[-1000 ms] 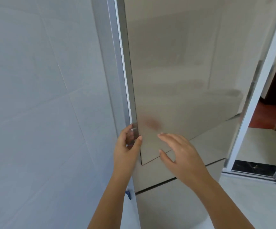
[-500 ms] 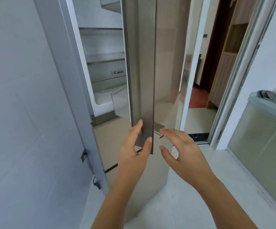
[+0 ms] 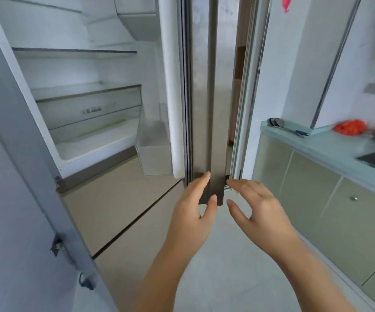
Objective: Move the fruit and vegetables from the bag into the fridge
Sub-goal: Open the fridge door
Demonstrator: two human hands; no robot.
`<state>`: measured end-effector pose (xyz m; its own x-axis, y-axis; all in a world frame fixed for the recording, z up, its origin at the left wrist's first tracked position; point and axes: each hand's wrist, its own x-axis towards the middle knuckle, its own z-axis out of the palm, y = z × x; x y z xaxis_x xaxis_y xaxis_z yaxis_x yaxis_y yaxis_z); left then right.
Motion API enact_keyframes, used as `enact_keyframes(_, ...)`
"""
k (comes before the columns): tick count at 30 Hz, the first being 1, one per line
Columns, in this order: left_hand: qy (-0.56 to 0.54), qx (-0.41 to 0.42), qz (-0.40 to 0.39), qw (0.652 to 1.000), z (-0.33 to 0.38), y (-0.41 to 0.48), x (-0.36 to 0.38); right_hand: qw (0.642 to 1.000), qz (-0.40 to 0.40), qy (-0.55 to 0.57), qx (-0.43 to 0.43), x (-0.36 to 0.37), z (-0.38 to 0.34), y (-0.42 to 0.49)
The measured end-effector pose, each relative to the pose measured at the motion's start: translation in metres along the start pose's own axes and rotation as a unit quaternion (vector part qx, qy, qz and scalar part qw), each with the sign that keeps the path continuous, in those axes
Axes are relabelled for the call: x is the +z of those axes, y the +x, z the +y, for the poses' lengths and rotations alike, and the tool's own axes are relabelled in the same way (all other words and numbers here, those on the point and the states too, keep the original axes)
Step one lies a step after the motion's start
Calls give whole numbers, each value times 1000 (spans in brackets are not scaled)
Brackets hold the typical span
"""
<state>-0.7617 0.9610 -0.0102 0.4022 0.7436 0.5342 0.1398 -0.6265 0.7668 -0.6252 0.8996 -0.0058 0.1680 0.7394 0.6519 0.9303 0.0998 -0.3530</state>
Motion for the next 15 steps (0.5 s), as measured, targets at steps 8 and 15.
enact_keyframes(8, 169, 134, 75, 974, 2, 4, -14, 999, 45, -6, -16, -10, -4, 11)
enact_keyframes(15, 298, 139, 103, 939, -10, 19, -34, 996, 48, -18, -69, 22, -26, 56)
